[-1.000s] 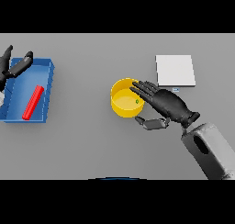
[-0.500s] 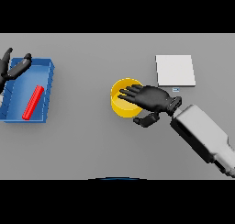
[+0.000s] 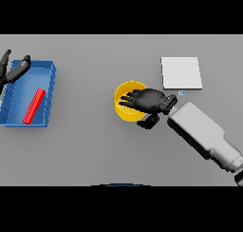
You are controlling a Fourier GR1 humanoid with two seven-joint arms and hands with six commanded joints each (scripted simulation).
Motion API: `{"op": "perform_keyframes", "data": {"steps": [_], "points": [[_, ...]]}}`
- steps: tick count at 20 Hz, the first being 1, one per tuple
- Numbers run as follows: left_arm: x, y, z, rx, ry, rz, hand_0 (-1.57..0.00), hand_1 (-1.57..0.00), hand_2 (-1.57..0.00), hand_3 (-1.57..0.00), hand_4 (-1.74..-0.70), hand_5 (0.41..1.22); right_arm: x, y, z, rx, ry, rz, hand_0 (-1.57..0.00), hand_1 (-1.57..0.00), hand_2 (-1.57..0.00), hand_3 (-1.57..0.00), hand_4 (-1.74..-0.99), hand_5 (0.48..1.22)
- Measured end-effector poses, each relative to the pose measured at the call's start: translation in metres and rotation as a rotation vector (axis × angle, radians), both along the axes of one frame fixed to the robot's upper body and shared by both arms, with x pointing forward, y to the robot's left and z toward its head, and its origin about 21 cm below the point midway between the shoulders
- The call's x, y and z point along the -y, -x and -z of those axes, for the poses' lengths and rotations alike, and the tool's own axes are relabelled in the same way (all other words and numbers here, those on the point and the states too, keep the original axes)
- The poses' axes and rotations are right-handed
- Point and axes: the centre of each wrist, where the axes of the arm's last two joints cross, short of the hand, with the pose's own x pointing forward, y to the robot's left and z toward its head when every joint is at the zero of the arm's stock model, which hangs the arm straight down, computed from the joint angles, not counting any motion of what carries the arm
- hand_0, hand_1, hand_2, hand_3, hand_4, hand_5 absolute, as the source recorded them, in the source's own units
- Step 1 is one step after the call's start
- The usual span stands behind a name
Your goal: Pick up the red beaker and tilt it to pour out 1 green nut into yellow bowl. Pick up the yellow bowl and place it on the metallic measuring scale.
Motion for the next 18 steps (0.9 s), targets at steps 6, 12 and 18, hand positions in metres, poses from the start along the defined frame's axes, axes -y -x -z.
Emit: {"op": "perform_keyframes", "data": {"steps": [6, 12, 18], "points": [[-0.002, 0.004, 0.001, 0.012, 0.003, 0.006, 0.0, 0.0, 0.0, 0.0, -0.71, 0.691, -0.005, -0.001, 0.008, -0.049, 0.008, 0.063, -0.29, -0.24, -0.18, -0.17, -1.387, 0.873], [-0.005, 0.004, -0.005, 0.02, -0.001, 0.001, 0.0, 0.0, 0.0, 0.0, -0.72, 0.696, -0.004, -0.002, 0.008, -0.066, -0.01, -0.002, -1.23, -1.21, -1.12, -0.83, -1.614, 1.13], [-0.007, 0.004, -0.006, 0.013, -0.004, 0.002, 0.0, 0.0, 0.0, 0.0, -0.72, 0.696, -0.002, -0.004, 0.005, -0.026, -0.018, -0.005, -1.48, -1.48, -1.29, -1.23, -1.708, 1.197]]}}
